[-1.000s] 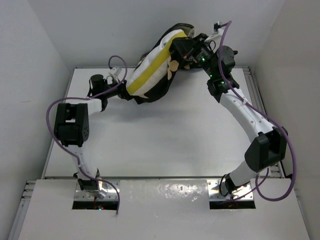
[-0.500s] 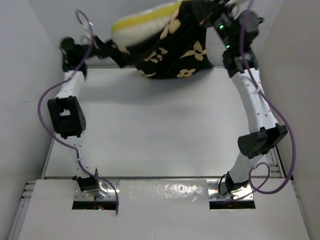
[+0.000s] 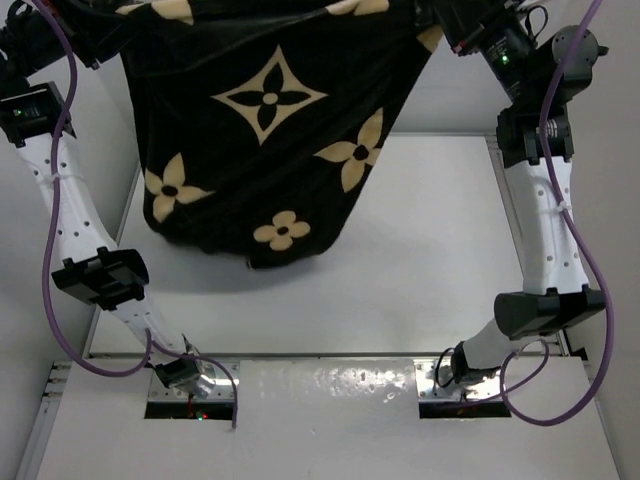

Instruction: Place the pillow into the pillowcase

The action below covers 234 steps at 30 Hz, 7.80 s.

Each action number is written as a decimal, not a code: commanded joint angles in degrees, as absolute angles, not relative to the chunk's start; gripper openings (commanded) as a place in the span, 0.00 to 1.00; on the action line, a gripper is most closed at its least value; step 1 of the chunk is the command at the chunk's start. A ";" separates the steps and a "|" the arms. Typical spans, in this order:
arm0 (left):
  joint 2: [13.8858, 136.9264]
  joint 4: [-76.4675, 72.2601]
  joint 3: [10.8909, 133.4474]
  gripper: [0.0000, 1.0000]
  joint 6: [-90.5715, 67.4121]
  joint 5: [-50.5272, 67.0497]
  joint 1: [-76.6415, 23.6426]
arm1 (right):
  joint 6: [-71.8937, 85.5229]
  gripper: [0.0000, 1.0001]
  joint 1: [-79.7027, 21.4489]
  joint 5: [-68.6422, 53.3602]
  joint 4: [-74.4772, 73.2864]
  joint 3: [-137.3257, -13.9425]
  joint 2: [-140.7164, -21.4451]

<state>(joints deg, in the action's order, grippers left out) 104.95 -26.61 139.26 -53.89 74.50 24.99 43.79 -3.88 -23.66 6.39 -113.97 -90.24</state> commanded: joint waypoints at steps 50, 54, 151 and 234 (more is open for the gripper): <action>113.96 -25.06 156.23 0.00 -53.28 74.18 30.22 | 36.61 0.00 -0.44 -19.17 8.89 -112.17 -81.71; 96.81 -9.41 127.73 0.00 -30.68 73.13 28.75 | 35.94 0.00 2.98 -17.49 11.74 -111.59 -74.76; 105.99 60.03 62.66 0.97 61.26 51.06 1.67 | 50.71 0.00 -31.47 20.39 13.44 -53.61 -64.60; 77.87 40.39 78.00 0.38 73.86 47.56 6.61 | 15.21 0.00 -48.68 5.89 19.25 -99.31 -72.95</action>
<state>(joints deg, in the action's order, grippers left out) 77.62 45.87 84.62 71.70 45.08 9.89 16.99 -46.87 5.91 13.41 -94.26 -73.47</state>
